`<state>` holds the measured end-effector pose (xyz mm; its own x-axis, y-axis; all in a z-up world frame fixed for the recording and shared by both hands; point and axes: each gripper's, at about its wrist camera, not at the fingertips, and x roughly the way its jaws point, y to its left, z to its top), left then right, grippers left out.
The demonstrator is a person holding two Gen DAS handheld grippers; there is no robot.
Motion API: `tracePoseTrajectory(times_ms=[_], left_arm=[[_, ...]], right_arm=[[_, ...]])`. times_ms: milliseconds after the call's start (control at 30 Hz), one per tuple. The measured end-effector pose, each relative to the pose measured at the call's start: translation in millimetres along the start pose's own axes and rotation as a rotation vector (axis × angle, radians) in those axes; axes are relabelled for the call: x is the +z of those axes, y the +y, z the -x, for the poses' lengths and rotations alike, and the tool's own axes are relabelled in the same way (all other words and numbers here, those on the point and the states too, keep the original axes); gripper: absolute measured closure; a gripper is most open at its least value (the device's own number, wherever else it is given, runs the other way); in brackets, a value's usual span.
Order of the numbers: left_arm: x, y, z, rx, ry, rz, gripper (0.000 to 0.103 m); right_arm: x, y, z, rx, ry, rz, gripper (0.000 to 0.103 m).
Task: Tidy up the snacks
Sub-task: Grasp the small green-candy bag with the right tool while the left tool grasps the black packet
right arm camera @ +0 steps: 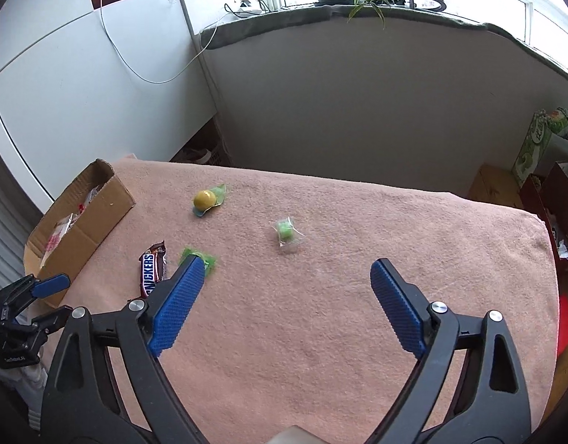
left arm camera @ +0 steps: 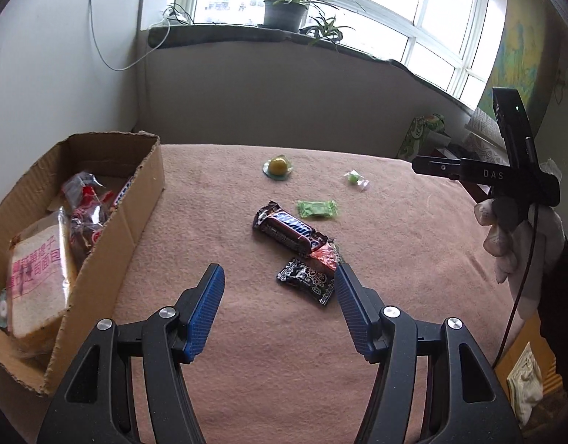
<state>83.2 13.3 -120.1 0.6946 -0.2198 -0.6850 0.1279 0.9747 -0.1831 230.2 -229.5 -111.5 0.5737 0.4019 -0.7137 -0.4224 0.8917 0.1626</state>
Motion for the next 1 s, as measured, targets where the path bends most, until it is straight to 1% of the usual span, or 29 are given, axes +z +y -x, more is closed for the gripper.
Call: tracePoseTrajectory(times_ms=[33,100,267,367,500,633,667,700,767,833,900,1000], left_arm=[[-0.2,-1.7,-5.0,0.001,0.012,-0.014,0.045],[0.0,-4.9,-15.8,-0.006,0.044,-0.037,0.046],[-3.0,-19.5,-36.9,-0.013,0.098,-0.116,0.046],[-5.2,-28.2,-49.6,-0.002,0.127,-0.176,0.046],[-5.0,-33.6,-63.5,0.02,0.148,-0.239,0.046],[-6.2,-37.6,-72.6,0.007,0.162,-0.278,0.047],[-7.4,-38.5,-73.8,0.001,0.164,-0.283,0.051],[-8.7,-39.9,-73.1,-0.004,0.159,-0.29,0.052],[-10.7,-41.9,-71.2,-0.013,0.155,-0.303,0.058],[-11.6,-43.5,-69.9,-0.021,0.151,-0.308,0.061],[-13.2,-44.5,-68.8,-0.027,0.148,-0.309,0.063],[-13.8,-43.6,-66.8,-0.037,0.149,-0.309,0.066]], right_arm=[[2.0,0.6,-4.5,0.004,0.007,0.009,0.012],[5.5,3.7,-14.1,0.016,0.024,0.027,0.021],[11.8,8.9,-36.1,0.021,0.057,0.073,0.023],[12.7,10.4,-49.2,0.028,0.084,0.098,0.032],[13.7,10.6,-63.9,0.024,0.109,0.121,0.032],[16.0,12.6,-77.4,0.018,0.125,0.142,0.033],[16.9,12.7,-80.4,0.016,0.129,0.147,0.036],[17.6,13.5,-83.6,0.012,0.133,0.154,0.04],[18.8,15.4,-90.5,0.003,0.141,0.168,0.042],[19.9,17.1,-97.3,0.0,0.148,0.174,0.045],[19.7,18.4,-103.6,-0.006,0.156,0.179,0.05],[19.0,21.1,-111.9,-0.022,0.167,0.193,0.054]])
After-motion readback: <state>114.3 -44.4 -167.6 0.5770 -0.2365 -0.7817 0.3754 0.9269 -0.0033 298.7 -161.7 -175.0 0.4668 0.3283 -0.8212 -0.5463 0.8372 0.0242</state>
